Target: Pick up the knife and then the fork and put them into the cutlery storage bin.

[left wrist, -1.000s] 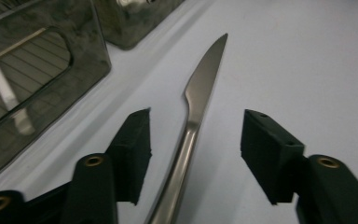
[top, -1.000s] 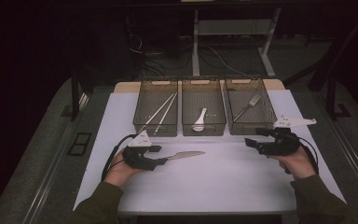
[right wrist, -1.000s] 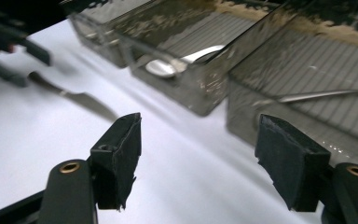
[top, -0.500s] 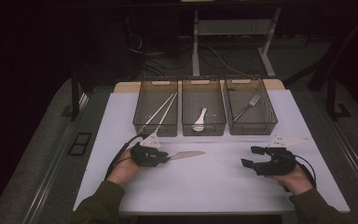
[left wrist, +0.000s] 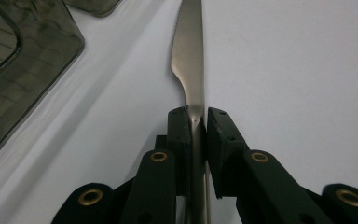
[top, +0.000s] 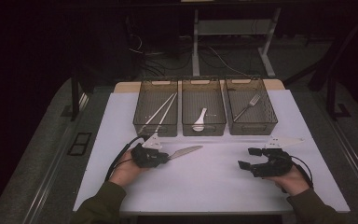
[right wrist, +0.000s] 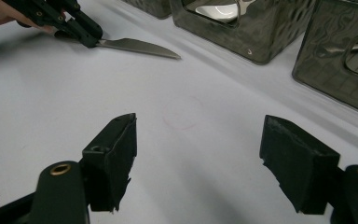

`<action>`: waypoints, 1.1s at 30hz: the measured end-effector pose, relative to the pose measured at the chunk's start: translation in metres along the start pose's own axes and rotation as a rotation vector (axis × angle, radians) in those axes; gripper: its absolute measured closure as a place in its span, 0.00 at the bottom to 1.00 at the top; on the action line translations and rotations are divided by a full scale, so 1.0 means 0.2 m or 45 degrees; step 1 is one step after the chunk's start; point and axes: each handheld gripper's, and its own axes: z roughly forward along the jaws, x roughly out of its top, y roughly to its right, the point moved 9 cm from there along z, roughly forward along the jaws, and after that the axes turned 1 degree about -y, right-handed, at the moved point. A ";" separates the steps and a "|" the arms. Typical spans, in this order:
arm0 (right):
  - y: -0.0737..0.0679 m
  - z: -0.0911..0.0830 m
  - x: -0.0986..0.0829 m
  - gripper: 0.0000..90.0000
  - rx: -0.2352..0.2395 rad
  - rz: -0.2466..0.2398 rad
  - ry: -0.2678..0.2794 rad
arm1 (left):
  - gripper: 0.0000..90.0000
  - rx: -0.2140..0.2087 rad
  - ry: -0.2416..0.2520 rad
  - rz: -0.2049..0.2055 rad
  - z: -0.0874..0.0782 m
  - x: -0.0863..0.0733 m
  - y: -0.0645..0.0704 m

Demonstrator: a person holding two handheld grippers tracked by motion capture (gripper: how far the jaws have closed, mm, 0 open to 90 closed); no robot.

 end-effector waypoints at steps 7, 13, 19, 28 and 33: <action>-0.01 0.00 0.01 0.30 0.006 -0.001 0.010 | 0.88 -0.005 0.067 -0.016 -0.05 0.03 0.04; -0.03 0.01 0.02 0.29 0.021 -0.007 0.014 | 0.88 -0.012 0.173 -0.005 -0.12 0.10 0.08; -0.07 0.02 0.05 0.28 0.040 -0.007 0.033 | 0.88 -0.031 0.273 0.002 -0.17 0.20 0.13; -0.18 0.08 0.21 0.27 0.111 -0.011 0.125 | 0.88 -0.015 0.325 -0.014 -0.11 0.36 0.20; -0.24 0.12 0.31 0.45 0.162 0.005 0.192 | 0.88 0.035 0.327 -0.033 -0.05 0.45 0.22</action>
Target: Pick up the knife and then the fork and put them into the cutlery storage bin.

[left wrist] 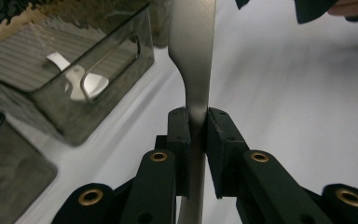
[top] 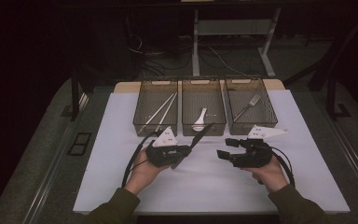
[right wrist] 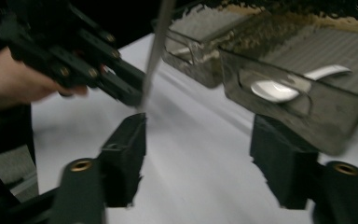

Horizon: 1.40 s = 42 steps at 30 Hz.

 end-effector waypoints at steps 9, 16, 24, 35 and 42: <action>-0.01 0.11 0.10 0.69 0.084 0.096 0.071 | 0.88 0.084 0.008 0.012 0.11 0.10 0.03; -0.01 0.18 0.10 0.85 0.087 0.117 0.054 | 0.88 0.102 0.030 0.024 0.15 0.14 0.06; -0.01 0.19 0.11 0.97 0.095 0.123 0.064 | 0.88 0.114 0.048 0.016 0.15 0.15 0.06; -0.01 0.20 0.12 0.98 0.065 0.091 0.060 | 0.86 0.111 0.073 0.005 0.14 0.15 0.04; 0.01 0.18 0.14 0.98 0.037 0.067 0.062 | 0.69 0.070 0.116 -0.042 0.09 0.12 0.03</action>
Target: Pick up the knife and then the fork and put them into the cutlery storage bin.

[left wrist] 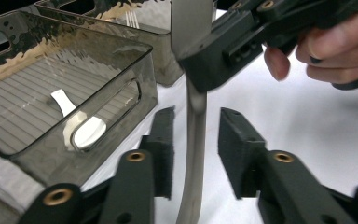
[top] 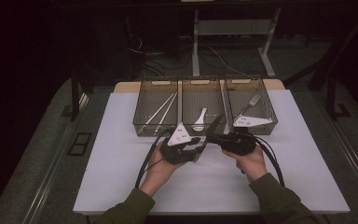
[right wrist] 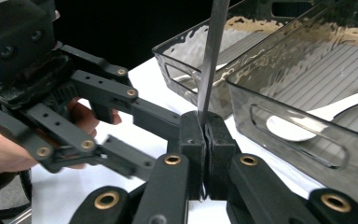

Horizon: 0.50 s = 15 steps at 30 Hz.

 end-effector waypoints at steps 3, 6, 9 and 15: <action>0.01 -0.02 0.01 0.98 -0.005 -0.006 0.007 | 0.58 -0.025 0.018 -0.008 -0.04 -0.02 0.00; 0.03 -0.05 0.02 0.98 -0.018 -0.007 0.014 | 0.48 -0.056 0.011 -0.005 -0.09 -0.06 0.00; 0.06 -0.08 0.04 0.98 -0.030 -0.003 0.034 | 0.41 -0.067 0.012 -0.016 -0.14 -0.10 0.00; 0.10 -0.16 0.08 0.98 -0.055 0.006 0.063 | 0.29 -0.090 0.005 -0.056 -0.25 -0.20 -0.01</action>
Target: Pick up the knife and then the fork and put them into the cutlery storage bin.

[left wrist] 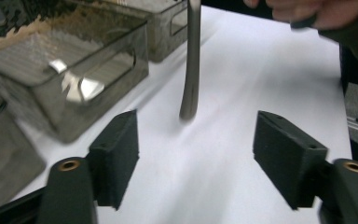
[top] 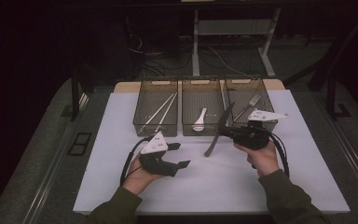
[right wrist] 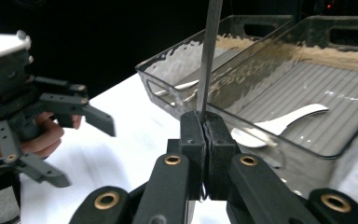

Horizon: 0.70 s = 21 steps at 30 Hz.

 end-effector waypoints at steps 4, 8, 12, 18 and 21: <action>0.04 -0.05 0.03 0.98 -0.025 0.000 0.022 | 0.23 0.015 -0.002 -0.020 -0.08 -0.08 -0.03; 0.08 -0.11 0.07 0.98 -0.057 0.008 0.053 | 0.19 0.047 0.013 -0.037 -0.15 -0.12 -0.07; 0.14 -0.18 0.11 0.98 -0.117 0.001 0.072 | 0.16 0.043 0.033 -0.078 -0.20 -0.17 -0.10; 0.23 -0.30 0.21 0.98 -0.186 0.002 0.148 | 0.15 0.047 0.026 -0.082 -0.20 -0.19 -0.11; 0.29 -0.36 0.25 0.98 -0.235 -0.001 0.180 | 0.15 0.050 0.008 -0.069 -0.20 -0.20 -0.11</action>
